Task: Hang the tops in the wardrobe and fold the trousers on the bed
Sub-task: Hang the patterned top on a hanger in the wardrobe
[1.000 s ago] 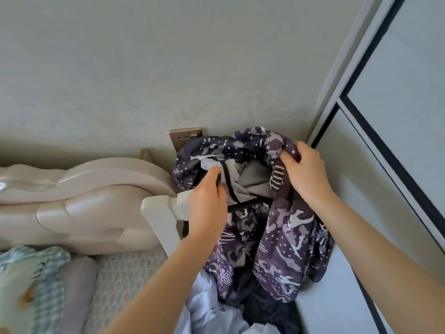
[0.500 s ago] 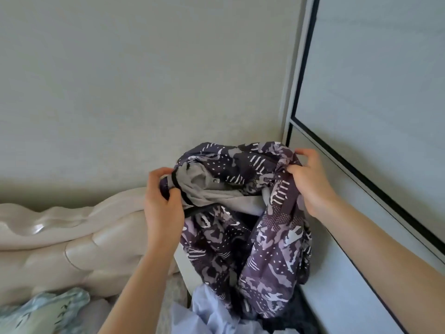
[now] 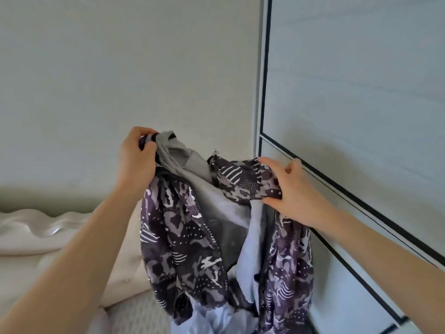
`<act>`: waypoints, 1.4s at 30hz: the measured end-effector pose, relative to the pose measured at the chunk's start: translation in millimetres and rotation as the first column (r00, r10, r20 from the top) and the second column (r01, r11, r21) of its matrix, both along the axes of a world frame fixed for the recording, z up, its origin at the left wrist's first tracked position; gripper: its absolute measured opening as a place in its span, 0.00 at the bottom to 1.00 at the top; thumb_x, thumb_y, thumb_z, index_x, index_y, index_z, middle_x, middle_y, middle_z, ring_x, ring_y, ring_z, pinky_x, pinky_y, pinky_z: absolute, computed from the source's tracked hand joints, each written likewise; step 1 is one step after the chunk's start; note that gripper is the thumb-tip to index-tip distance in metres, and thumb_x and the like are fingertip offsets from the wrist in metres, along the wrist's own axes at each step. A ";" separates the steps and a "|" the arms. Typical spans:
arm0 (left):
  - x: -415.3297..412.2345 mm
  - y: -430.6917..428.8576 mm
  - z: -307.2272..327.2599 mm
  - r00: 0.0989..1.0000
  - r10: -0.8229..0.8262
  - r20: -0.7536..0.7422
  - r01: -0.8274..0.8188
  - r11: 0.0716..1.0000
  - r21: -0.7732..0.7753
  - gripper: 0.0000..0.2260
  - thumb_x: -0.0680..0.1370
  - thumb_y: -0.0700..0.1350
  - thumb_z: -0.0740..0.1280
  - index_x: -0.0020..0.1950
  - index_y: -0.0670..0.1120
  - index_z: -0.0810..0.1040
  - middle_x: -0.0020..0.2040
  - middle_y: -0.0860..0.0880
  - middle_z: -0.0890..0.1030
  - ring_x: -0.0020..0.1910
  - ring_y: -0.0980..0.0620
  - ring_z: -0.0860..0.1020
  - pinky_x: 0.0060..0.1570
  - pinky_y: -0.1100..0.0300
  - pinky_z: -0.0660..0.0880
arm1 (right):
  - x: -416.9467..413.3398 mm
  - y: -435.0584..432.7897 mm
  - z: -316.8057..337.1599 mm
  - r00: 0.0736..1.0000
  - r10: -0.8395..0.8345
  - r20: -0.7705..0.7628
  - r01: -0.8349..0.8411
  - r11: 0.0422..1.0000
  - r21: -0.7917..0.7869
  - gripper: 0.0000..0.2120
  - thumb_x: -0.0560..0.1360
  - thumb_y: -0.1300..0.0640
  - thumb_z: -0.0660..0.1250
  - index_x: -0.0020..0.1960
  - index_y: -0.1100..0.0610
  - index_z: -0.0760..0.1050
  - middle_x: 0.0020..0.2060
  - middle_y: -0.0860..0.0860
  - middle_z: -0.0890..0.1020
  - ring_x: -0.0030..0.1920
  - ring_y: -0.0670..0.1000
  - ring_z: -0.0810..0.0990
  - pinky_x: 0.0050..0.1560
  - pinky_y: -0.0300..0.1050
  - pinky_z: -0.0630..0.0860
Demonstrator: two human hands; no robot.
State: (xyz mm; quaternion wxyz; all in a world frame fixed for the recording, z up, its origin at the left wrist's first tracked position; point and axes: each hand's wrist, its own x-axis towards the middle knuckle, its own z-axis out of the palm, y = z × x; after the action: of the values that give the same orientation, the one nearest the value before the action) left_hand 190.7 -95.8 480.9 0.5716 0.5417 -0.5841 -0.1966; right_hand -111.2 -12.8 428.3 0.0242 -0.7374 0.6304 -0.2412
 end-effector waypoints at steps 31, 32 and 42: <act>-121.2 169.6 44.9 0.836 -0.183 0.517 0.249 0.967 -0.061 0.04 0.76 0.47 0.71 0.41 0.54 0.78 0.39 0.57 0.78 0.39 0.61 0.74 0.35 0.64 0.66 | -127.8 271.4 67.6 0.904 -0.323 0.281 0.340 0.940 -0.011 0.22 0.74 0.66 0.60 0.58 0.44 0.60 0.31 0.54 0.71 0.27 0.50 0.70 0.28 0.47 0.68; -126.6 179.8 43.8 0.826 -0.172 0.537 0.249 0.966 -0.074 0.05 0.76 0.46 0.70 0.41 0.53 0.78 0.39 0.58 0.77 0.39 0.60 0.73 0.35 0.65 0.66 | -129.3 283.8 65.2 0.917 -0.280 0.282 0.297 0.955 -0.016 0.26 0.74 0.68 0.58 0.61 0.41 0.59 0.30 0.52 0.69 0.24 0.46 0.67 0.26 0.43 0.64; -195.3 304.8 10.3 0.885 -0.304 0.353 0.314 0.949 0.031 0.16 0.78 0.32 0.56 0.54 0.51 0.76 0.48 0.51 0.80 0.47 0.47 0.76 0.41 0.59 0.70 | -152.0 432.6 55.5 0.902 -0.276 0.332 0.314 0.947 -0.067 0.15 0.71 0.63 0.65 0.46 0.45 0.83 0.36 0.39 0.82 0.41 0.45 0.80 0.38 0.32 0.73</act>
State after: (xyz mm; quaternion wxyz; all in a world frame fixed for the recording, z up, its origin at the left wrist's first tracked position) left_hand -4.6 208.9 491.2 0.4259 0.4605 -0.7585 -0.1766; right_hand -263.2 419.8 483.8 0.0450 -0.5849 0.7072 -0.3947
